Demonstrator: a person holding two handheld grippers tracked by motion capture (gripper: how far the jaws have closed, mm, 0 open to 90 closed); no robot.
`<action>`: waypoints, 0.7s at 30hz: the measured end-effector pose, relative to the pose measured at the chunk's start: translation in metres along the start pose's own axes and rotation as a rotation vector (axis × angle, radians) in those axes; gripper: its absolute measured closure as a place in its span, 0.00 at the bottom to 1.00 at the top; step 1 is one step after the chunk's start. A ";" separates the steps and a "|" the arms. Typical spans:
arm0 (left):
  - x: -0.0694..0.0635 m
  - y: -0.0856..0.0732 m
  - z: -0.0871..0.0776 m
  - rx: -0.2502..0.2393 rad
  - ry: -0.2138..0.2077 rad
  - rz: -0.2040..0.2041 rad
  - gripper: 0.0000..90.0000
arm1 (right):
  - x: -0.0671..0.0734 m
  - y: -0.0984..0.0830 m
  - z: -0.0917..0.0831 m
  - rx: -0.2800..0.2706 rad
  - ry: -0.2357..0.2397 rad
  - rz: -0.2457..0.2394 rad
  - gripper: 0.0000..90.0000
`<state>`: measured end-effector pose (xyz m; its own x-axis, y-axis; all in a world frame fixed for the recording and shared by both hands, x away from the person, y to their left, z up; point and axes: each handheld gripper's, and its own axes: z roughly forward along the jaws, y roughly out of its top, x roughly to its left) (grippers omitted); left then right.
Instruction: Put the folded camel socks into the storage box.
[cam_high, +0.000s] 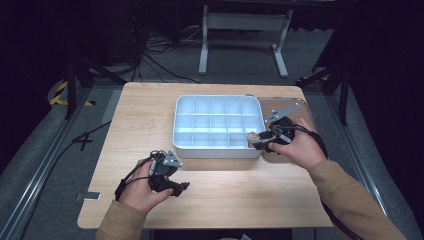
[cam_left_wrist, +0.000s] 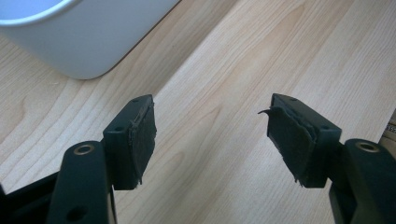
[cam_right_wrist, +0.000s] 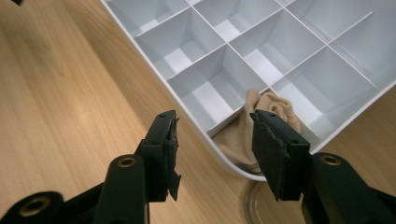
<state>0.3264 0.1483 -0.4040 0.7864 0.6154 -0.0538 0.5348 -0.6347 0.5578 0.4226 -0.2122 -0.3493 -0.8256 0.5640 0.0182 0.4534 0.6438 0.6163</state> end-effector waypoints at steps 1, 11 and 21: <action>0.000 0.000 0.000 0.000 0.000 0.000 0.37 | 0.000 0.000 0.000 0.000 0.000 0.000 0.57; 0.000 0.000 -0.001 0.009 0.002 0.006 0.37 | 0.018 -0.018 -0.006 -0.050 0.056 -0.025 0.54; -0.001 0.002 0.002 0.008 -0.006 0.010 0.37 | 0.034 -0.042 -0.002 -0.110 0.103 -0.065 0.52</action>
<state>0.3272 0.1456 -0.4048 0.7935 0.6062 -0.0531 0.5293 -0.6445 0.5518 0.3742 -0.2212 -0.3730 -0.8848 0.4630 0.0525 0.3628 0.6137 0.7013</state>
